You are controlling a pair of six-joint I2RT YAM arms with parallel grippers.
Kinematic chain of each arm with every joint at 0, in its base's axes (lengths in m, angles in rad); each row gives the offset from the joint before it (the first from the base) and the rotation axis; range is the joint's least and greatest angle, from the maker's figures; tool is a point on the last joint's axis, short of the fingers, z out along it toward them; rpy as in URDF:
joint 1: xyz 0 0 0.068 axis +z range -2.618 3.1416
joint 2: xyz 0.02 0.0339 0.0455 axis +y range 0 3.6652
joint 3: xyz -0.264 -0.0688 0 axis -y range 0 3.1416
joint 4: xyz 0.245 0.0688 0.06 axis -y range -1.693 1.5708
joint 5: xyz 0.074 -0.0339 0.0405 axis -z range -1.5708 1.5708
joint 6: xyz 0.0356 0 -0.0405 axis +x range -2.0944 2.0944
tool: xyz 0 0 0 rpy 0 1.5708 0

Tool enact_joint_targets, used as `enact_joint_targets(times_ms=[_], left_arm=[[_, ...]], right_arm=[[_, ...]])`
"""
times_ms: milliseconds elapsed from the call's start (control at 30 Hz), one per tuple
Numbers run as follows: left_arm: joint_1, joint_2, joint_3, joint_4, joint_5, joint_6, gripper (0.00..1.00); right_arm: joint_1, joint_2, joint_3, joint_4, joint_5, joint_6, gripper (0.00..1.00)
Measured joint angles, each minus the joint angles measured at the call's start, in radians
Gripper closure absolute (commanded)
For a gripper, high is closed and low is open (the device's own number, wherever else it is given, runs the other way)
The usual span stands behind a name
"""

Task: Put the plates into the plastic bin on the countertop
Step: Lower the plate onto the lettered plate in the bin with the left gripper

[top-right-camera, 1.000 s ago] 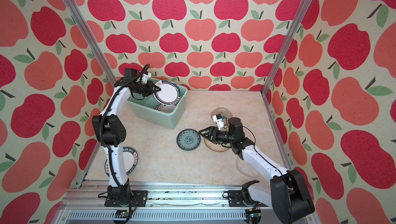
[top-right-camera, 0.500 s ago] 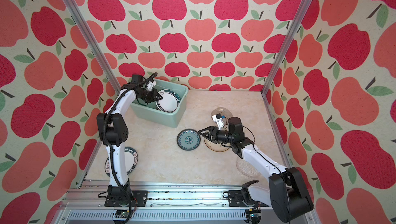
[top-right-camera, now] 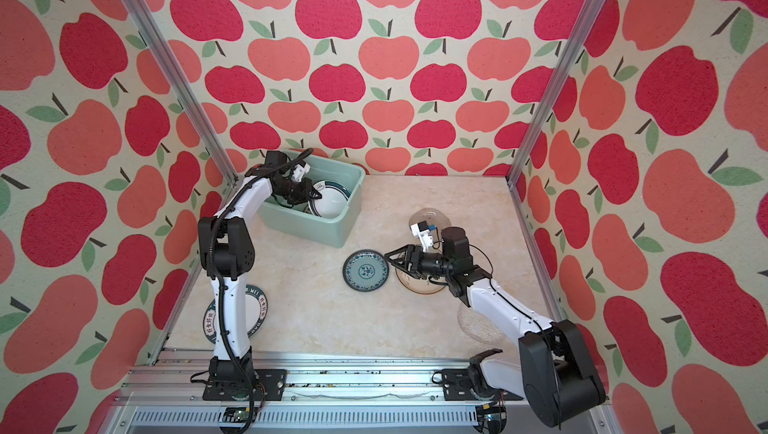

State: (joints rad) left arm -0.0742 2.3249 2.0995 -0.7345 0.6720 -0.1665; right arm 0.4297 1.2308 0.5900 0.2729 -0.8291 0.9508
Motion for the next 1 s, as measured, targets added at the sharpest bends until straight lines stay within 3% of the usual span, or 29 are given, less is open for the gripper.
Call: enact_joint_targets(times_ms=[433,667,1000], left_arm=[[-0.003,0.0,-0.033,0.03,-0.038,-0.027,0.69],[-0.011,0.0,-0.073,0.036,-0.134,-0.031,0.53],[-0.016,0.0,-0.09,0.043,-0.245,-0.029,0.44]], right_arm=[[0.0,0.0,0.0,0.0,0.0,0.0,0.41],[0.0,0.0,0.0,-0.001,0.0,0.0,0.41],[0.0,0.015,0.0,-0.001,0.001,0.0,0.41]])
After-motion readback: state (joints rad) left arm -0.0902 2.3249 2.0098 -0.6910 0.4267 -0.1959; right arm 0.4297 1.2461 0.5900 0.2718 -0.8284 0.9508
